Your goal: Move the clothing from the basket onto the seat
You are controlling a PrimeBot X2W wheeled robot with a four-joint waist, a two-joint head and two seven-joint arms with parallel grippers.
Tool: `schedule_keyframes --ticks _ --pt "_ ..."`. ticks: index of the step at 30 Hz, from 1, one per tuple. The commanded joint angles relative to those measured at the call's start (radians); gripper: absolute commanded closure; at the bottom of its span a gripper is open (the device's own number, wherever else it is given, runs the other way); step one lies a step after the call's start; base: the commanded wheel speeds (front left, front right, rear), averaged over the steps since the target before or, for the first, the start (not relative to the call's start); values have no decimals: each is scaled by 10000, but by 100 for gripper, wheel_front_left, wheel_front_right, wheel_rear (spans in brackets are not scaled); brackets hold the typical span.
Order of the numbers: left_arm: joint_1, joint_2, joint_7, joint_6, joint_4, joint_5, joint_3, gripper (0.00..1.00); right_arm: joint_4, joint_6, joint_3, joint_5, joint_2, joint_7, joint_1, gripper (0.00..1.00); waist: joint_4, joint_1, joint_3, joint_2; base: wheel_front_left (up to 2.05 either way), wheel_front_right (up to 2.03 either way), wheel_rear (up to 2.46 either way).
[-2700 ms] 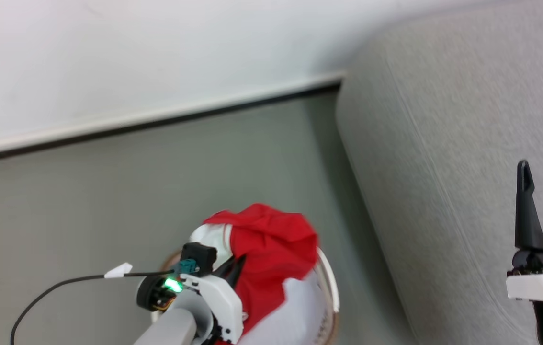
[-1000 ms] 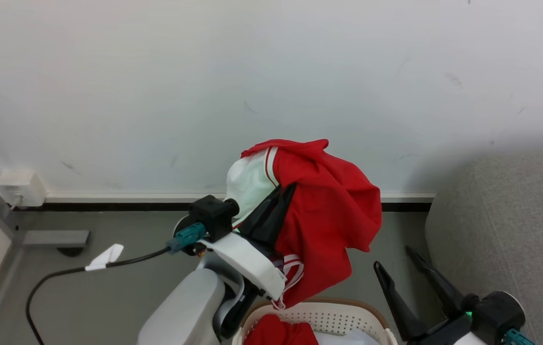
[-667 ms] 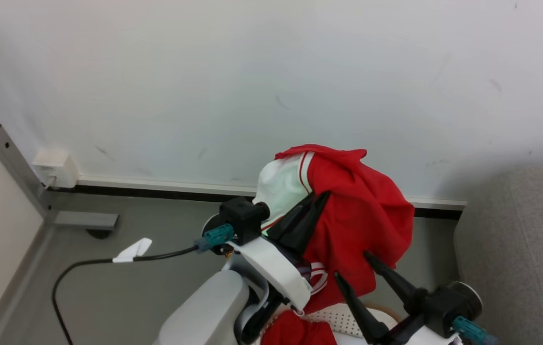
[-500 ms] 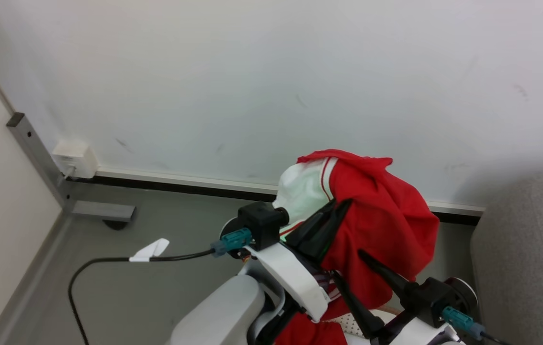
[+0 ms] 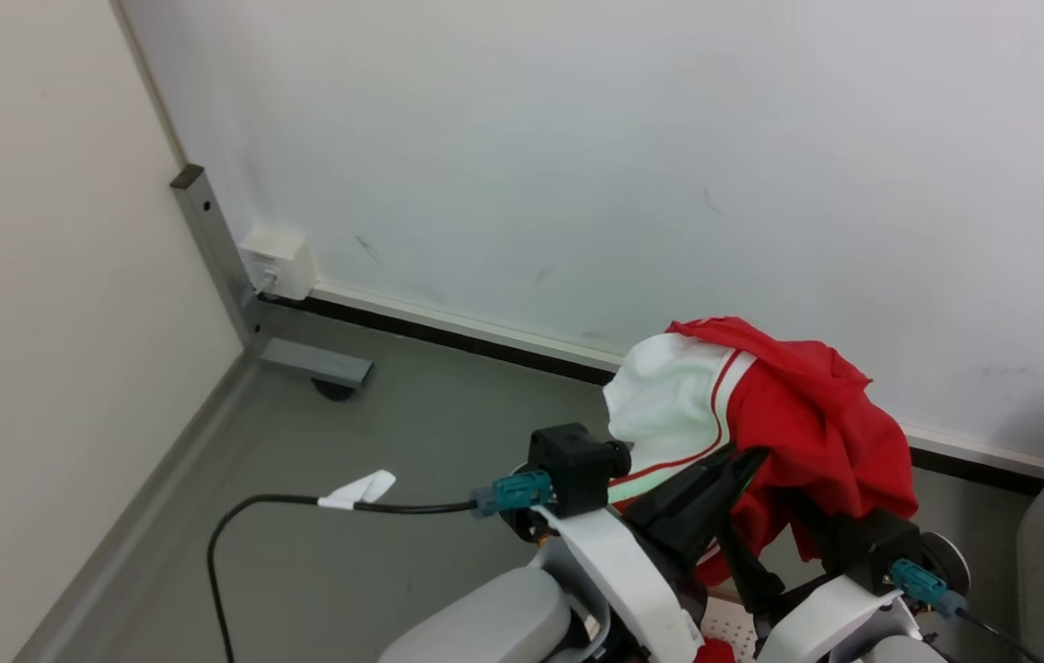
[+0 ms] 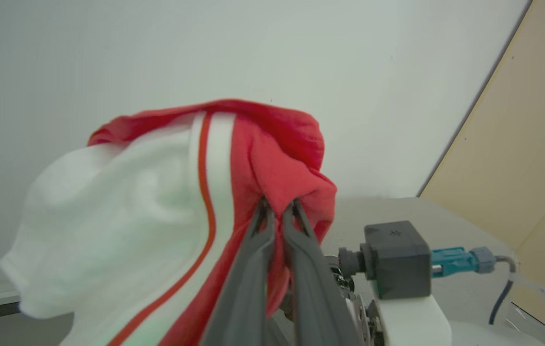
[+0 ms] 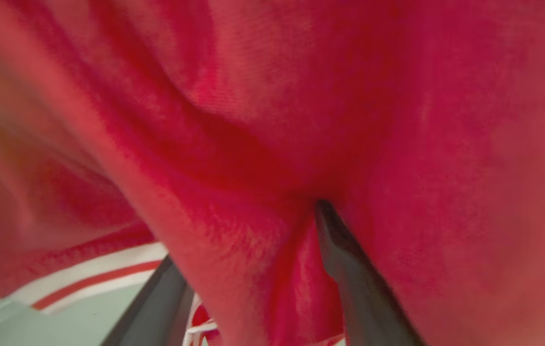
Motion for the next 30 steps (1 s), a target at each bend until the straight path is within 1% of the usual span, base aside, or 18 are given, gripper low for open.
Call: schedule_keyframes --ticks 1,3,6,9,12,17,22,23,24,25,26,30 --pt "-125 28 -17 40 19 -71 -22 100 23 -21 -64 -62 -1 -26 106 0 158 -1 -29 0 0 0 0" --pt "-185 25 -19 119 82 -188 -67 100 -17 -21 -140 -44 40 -26 141 100 222 -1 -41 0 0 0 0" --pt "-178 25 -21 196 157 -313 19 100 -100 -21 -109 71 54 -26 256 100 229 -1 -59 0 0 0 0" --pt "-109 28 -22 263 330 -340 374 100 -288 -21 -52 139 67 -26 340 100 127 -1 -88 0 0 0 0" --pt "6 26 -21 211 518 -279 680 100 -595 -21 -122 169 -3 -27 504 100 -7 -1 -102 0 0 0 0" --pt "254 28 -21 112 694 -36 981 100 -1432 -21 -675 -20 -160 -26 863 100 -224 -1 -128 0 0 0 0" --pt "630 32 -17 -4 539 189 1202 100 -2248 -21 -1358 -200 -311 -27 1320 100 -480 -1 -123 0 0 0 0" --pt "681 30 -17 -26 531 265 1223 87 -2338 -21 -1425 -210 -314 -26 1366 100 -531 -1 -123 0 0 0 0" --pt "737 26 -17 -61 512 295 1216 67 -2417 -21 -1515 -227 -321 -27 1388 100 -601 -1 -120 0 0 0 0" --pt "766 27 -17 -88 472 337 1248 51 -2486 -21 -1601 -245 -338 -27 1420 100 -660 -1 -115 0 0 0 0" --pt "794 32 -17 -113 427 384 1259 0 -2567 -21 -1698 -251 -344 -27 1449 100 -733 -1 -109 0 0 0 0" --pt "955 27 -15 -169 364 688 1427 0 -2868 -21 -2007 -331 -380 -26 1486 100 -1102 -1 -92 0 0 0 0"
